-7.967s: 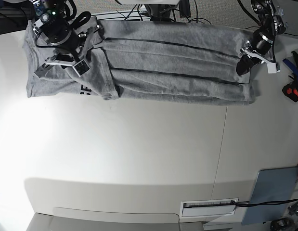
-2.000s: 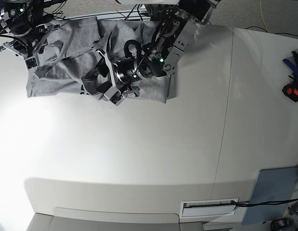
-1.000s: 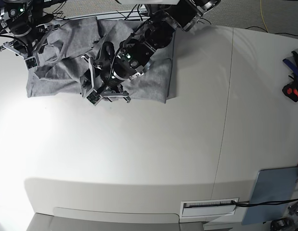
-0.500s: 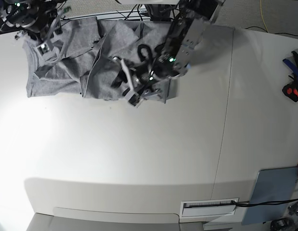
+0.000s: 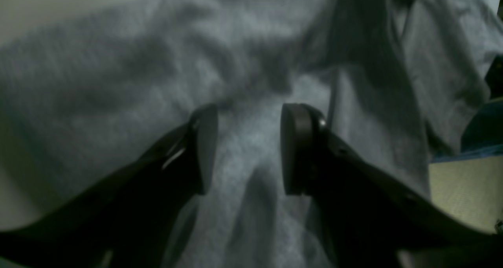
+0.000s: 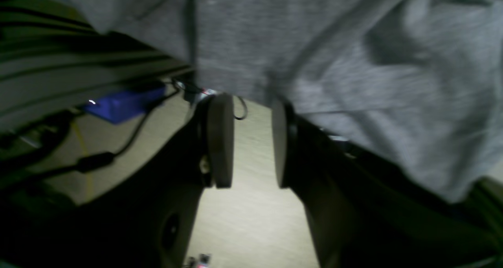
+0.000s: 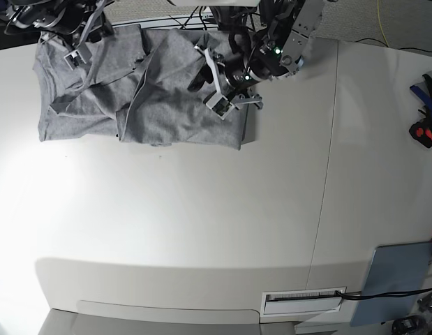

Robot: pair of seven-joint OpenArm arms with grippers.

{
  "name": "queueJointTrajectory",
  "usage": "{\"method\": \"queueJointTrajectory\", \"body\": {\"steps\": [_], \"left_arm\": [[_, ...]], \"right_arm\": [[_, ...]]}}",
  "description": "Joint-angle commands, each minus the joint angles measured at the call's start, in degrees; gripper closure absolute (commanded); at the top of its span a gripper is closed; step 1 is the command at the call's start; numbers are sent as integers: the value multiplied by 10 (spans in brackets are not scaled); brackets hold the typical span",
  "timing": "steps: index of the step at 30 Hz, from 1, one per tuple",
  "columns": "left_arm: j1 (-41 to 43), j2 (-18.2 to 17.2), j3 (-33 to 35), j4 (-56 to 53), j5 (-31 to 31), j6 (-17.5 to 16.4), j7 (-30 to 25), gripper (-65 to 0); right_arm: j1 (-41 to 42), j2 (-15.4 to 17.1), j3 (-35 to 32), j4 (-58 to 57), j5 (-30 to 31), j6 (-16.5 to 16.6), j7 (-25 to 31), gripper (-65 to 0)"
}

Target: Fold the T-shirt properly

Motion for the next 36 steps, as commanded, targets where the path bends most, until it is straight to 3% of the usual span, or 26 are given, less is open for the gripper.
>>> {"method": "queueJointTrajectory", "body": {"steps": [1, 4, 9, 20, 32, 36], "left_arm": [[-1, 2, 1, 11, -2, -2, -11, -255], [1, 2, 1, 11, -2, -2, -11, -255], [1, 2, 1, 11, -2, -2, -11, -255], [1, 2, 1, 11, -2, -2, -11, -255], [1, 2, 1, 11, -2, -2, -11, -255], [1, 0, 1, 11, -2, -2, -11, -255]], "right_arm": [[-4, -3, -5, 10, 6, 1, 1, -172], [-4, -18, -40, 10, 1, 0, 0, -172], [10, -20, -114, 9, -97, -80, 25, -172], [35, -20, -221, 9, -212, -175, 49, -172], [81, -21, -235, 0, -223, -190, 81, -172], [101, -42, -235, -51, -207, -189, 83, -172]]}}
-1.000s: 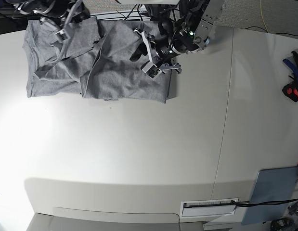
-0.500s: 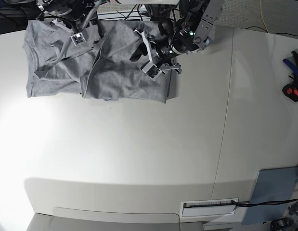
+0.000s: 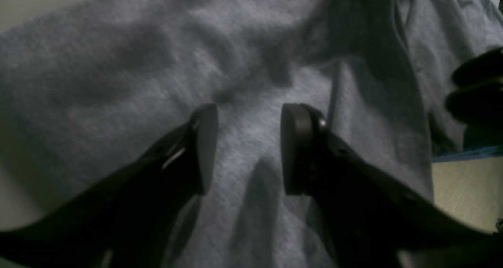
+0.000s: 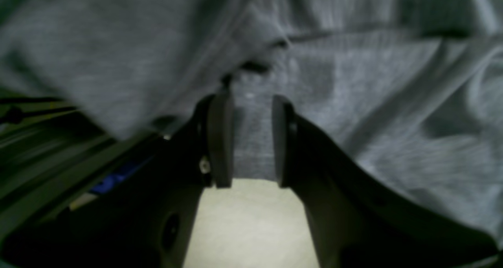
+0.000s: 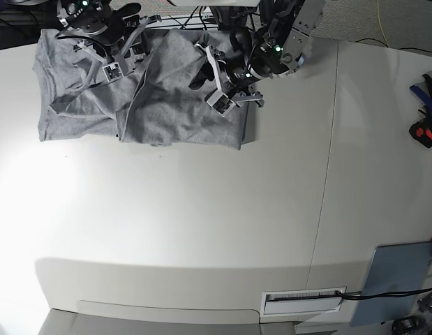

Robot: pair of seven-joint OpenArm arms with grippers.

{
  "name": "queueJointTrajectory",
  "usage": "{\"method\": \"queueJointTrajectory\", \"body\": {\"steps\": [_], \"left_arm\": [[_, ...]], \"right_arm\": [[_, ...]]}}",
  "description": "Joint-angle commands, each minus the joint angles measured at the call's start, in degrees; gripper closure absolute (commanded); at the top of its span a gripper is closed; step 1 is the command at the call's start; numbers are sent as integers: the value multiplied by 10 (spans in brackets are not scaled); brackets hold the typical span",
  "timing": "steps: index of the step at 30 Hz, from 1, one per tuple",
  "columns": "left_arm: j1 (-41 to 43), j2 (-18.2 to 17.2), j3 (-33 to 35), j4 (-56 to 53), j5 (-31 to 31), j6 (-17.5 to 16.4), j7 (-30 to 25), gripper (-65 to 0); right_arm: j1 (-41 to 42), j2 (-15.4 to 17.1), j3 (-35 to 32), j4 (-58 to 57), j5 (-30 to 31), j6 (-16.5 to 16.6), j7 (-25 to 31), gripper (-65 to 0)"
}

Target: Fold the T-shirt properly

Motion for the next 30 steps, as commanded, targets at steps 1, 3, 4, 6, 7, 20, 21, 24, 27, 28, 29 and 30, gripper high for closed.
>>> {"method": "queueJointTrajectory", "body": {"steps": [1, 3, 4, 6, 7, 20, 21, 24, 27, 28, 29, 30], "left_arm": [[-1, 2, 1, 11, -6, -2, -11, -255], [-2, 2, 1, 11, -6, -2, -11, -255], [-2, 2, 1, 11, -6, -2, -11, -255], [-2, 2, 1, 11, -6, -2, -11, -255], [-2, 2, 1, 11, -6, -2, -11, -255], [-2, 2, 1, 11, 11, -2, -13, -255], [-2, 2, 1, 11, 11, -2, -13, -255], [-2, 2, 1, 11, 11, -2, -13, -255], [-2, 2, 1, 11, 11, -2, -13, -255], [-2, 2, 1, 11, 11, -2, -13, -255], [-2, 2, 1, 11, 11, -2, -13, -255], [-2, 2, 1, 11, 11, -2, -13, -255]], "right_arm": [[3, -5, 0, -4, 19, 7, 6, -172], [11, -18, 0, -21, 40, 37, -1, -172], [14, -25, 0, -24, 47, 49, -4, -172], [14, -33, 0, -23, 56, 64, -4, -172], [14, -36, 0, -23, 57, 66, -3, -172], [14, -43, 0, -24, 49, 52, -2, -47], [14, -43, 0, -24, 49, 52, -2, -16], [14, -43, 0, -24, 48, 53, -2, 0], [14, -43, 1, -22, 33, 52, -5, 0], [14, -43, 2, -21, 24, 52, -7, 0], [14, -42, 3, -18, 16, 52, -13, 0], [14, -41, 6, -13, 9, 52, -19, 0]]}}
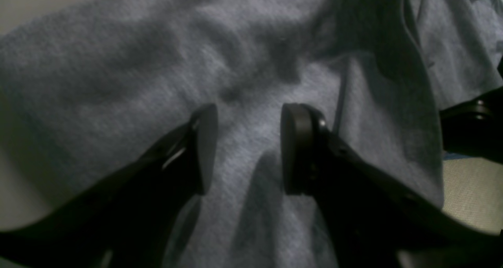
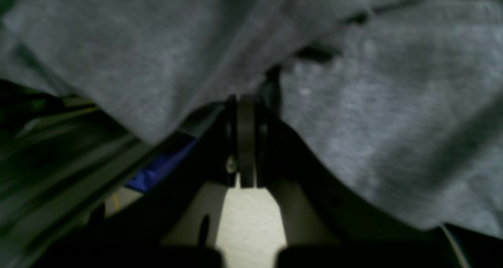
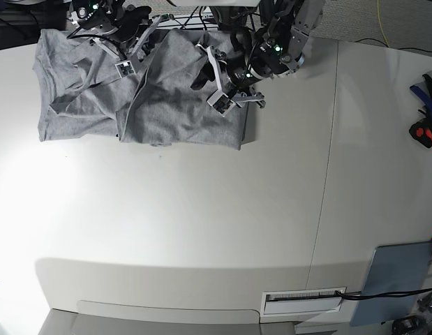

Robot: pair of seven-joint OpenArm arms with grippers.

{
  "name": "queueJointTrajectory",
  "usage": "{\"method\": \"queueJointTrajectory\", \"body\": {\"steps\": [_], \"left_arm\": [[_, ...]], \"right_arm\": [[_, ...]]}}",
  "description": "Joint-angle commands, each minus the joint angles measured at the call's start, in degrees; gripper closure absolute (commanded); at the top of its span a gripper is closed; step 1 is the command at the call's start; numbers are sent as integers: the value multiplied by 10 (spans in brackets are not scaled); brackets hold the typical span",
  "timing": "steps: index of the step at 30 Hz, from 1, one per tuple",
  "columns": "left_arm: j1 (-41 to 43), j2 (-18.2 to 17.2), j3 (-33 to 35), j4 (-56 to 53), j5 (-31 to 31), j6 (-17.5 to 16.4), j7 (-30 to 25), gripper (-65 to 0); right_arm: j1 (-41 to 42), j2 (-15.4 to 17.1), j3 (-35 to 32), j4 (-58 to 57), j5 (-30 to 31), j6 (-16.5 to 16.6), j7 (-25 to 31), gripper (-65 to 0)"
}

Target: Fold the T-shirt properly

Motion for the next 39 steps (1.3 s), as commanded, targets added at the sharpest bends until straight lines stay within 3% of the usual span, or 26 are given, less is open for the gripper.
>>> {"method": "queueJointTrajectory", "body": {"steps": [1, 7, 12, 15, 18, 23, 28, 35, 39], "left_arm": [[-2, 2, 1, 11, -6, -2, -12, -255], [-2, 2, 1, 11, -6, -2, -13, -255], [-2, 2, 1, 11, -6, -2, -13, -255], [-3, 2, 1, 11, -6, -2, -13, -255], [-3, 2, 1, 11, -6, -2, -12, -255], [-3, 2, 1, 11, -6, -2, -12, -255], [-3, 2, 1, 11, -6, -3, -13, -255], [-3, 2, 1, 11, -6, -3, -13, -255], [-3, 2, 1, 11, -6, -3, -13, -255]], "right_arm": [[-3, 4, 6, 19, -2, 0, 2, 0], [-3, 3, 68, 61, 2, 0, -23, 0], [-3, 3, 77, 62, 69, 10, -41, 0], [-3, 3, 62, 62, 81, 26, -33, -152], [-3, 3, 46, 62, 81, 34, -26, -234], [-3, 3, 30, 62, 82, 29, -22, -234], [-3, 3, 32, 62, 83, -24, -42, -234], [-3, 3, 32, 62, 86, -24, -47, -234], [-3, 3, 31, 62, 119, -24, -37, -234]]}}
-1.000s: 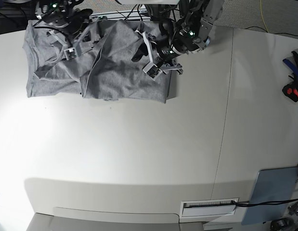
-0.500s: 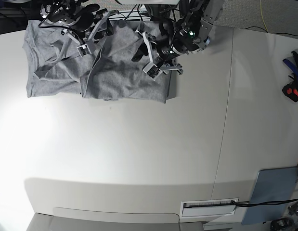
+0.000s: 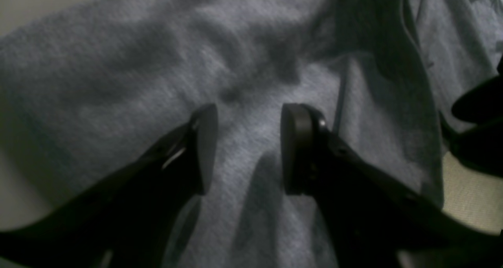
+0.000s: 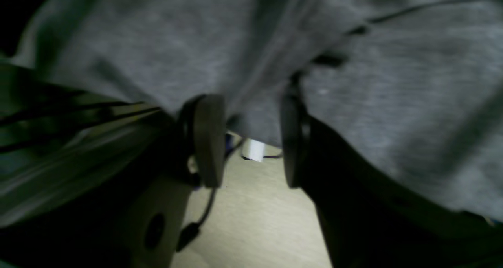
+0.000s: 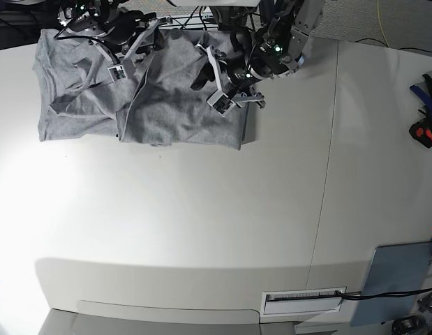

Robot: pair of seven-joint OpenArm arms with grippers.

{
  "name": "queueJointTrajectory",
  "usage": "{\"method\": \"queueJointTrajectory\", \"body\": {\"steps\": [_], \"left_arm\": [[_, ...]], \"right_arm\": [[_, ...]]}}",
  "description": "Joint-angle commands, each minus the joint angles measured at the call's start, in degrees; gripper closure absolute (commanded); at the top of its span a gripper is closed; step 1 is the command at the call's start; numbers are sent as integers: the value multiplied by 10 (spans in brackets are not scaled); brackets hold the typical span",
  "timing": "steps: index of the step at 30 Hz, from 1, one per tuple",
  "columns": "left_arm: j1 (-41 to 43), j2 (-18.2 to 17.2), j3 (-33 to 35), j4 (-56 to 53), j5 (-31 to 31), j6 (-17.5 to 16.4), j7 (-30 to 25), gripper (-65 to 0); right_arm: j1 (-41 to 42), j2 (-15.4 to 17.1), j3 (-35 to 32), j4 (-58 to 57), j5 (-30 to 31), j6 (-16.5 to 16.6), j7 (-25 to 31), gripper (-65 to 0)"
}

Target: Fold the T-shirt properly

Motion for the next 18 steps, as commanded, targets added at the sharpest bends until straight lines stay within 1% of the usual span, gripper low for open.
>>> {"method": "queueJointTrajectory", "body": {"steps": [1, 10, 14, 16, 18], "left_arm": [[-3, 2, 1, 11, -6, -3, -13, -255], [-3, 2, 1, 11, -6, -3, -17, -255], [-6, 2, 1, 11, -6, -3, -17, -255], [-9, 2, 1, 11, -6, -3, -17, -255], [-12, 2, 1, 11, -6, -3, -17, -255]], "right_arm": [[-3, 3, 2, 10, 10, 2, 15, -234], [0, 3, 2, -29, 10, 2, 32, -234], [2, 3, 2, -45, 14, 8, 58, -234], [4, 1, 2, -46, 25, 12, 57, -234], [10, 2, -2, -46, 24, 11, 57, -234]]}}
